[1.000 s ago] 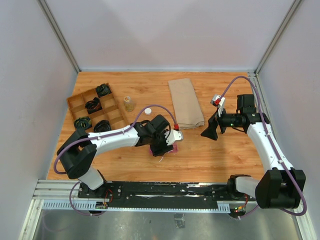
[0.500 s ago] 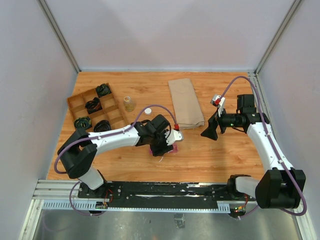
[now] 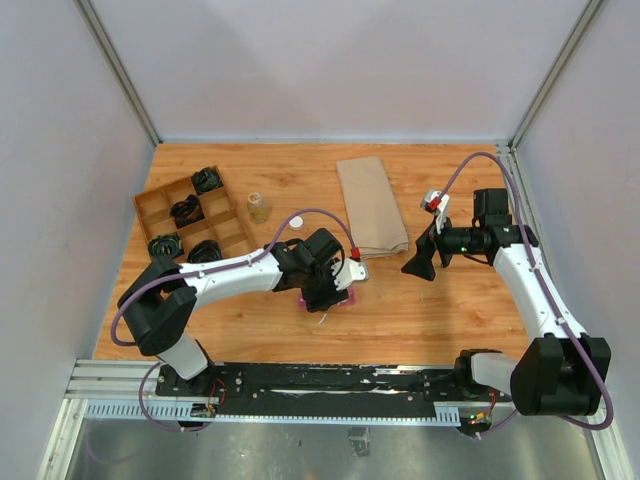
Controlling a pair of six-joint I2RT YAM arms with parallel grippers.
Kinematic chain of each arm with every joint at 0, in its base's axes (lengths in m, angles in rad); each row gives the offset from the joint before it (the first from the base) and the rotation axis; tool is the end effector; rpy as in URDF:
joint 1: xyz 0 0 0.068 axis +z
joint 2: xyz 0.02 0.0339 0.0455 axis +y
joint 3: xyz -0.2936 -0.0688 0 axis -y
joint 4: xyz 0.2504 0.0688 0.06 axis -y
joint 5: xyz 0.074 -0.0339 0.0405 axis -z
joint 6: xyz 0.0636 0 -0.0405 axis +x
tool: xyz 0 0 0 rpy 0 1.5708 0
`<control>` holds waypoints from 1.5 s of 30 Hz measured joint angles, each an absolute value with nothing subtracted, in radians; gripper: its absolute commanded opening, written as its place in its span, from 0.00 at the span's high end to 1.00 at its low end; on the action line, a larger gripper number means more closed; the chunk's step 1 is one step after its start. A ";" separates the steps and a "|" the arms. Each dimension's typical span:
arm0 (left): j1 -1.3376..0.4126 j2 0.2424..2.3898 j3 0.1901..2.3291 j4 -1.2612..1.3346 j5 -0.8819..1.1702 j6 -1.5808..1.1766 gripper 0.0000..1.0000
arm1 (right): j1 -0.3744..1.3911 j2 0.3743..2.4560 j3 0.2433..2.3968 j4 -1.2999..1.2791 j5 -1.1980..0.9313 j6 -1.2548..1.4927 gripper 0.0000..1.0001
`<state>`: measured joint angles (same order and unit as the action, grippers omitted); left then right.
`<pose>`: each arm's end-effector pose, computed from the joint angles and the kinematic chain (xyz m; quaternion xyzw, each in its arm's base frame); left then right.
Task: Sort the pills into containers
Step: Pour the pill into the pill container.
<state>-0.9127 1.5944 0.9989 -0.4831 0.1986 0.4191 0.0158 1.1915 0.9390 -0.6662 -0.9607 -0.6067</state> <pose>0.1933 -0.2706 0.1961 0.6152 0.7440 -0.1525 0.2116 0.2349 0.0558 0.2940 -0.3982 0.7544 0.3361 0.3992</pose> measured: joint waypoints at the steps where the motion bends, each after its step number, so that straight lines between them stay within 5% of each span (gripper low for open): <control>1: -0.913 1.594 0.999 -0.485 0.198 0.419 1.00 | 0.016 1.192 0.939 -0.667 -0.961 -0.607 0.01; 45: -0.944 1.626 1.047 -0.541 0.150 0.419 1.00 | 0.016 1.192 0.939 -0.672 -0.961 -0.608 0.02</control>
<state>-0.9440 1.6260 1.0473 -0.5411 0.1501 0.4191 0.0158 1.1915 0.9390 -0.6716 -0.9607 -0.6079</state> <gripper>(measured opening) 0.562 0.986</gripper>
